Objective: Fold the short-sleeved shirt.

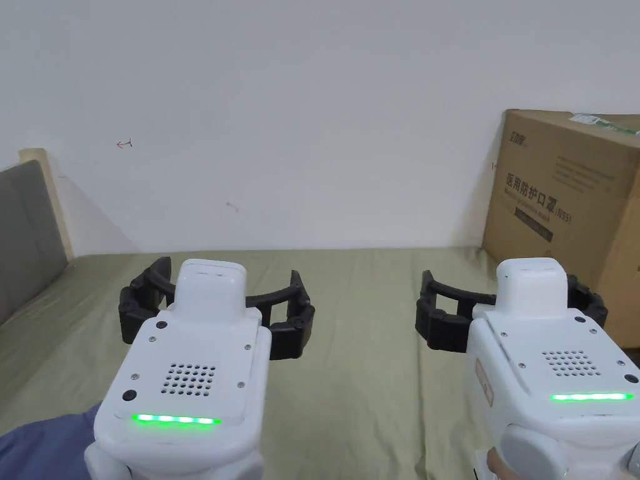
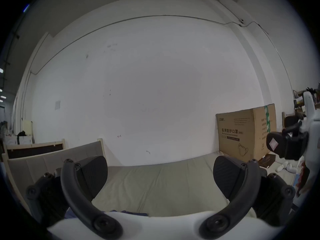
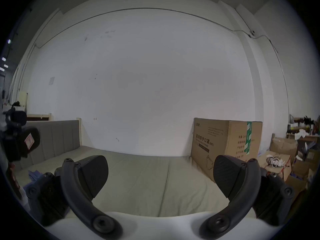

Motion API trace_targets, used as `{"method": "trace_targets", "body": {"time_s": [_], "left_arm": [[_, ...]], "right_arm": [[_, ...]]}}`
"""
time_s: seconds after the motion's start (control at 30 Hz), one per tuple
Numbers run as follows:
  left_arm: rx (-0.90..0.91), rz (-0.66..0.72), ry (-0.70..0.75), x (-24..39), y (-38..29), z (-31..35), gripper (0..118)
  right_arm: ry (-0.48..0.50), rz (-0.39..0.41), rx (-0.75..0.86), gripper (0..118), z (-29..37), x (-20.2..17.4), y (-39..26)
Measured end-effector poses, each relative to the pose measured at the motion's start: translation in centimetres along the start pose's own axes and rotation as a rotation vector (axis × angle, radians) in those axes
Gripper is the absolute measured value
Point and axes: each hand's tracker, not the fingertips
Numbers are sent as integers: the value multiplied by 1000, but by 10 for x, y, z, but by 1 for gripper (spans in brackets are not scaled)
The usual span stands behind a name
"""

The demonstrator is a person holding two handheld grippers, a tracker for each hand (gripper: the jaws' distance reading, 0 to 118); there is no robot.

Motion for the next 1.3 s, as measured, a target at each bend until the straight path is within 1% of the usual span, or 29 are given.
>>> {"method": "trace_targets", "body": {"time_s": [0.1,0.4,0.5,0.57,0.7,0.83,1.07,1.3], "left_arm": [[5,-2,-5,1,-1,0,118],[-21,45,-1,-1,-2,-3,118],[-37,78,-1,-4,-1,-3,118],[-41,86,-1,-6,-2,-5,118],[-41,84,-4,-8,-2,-5,118],[-49,94,-16,-9,-1,-5,118],[-48,43,-34,-2,-1,-3,118],[-44,26,-47,2,-3,-1,118]], "right_arm": [[-12,-9,4,118,1,3,3],[-10,25,42,118,6,4,6],[6,35,29,118,6,6,5],[-8,44,18,118,6,6,3],[15,8,14,118,9,10,0],[13,6,15,118,10,9,0],[16,19,20,118,11,6,0],[9,8,8,118,11,7,-1]]}}
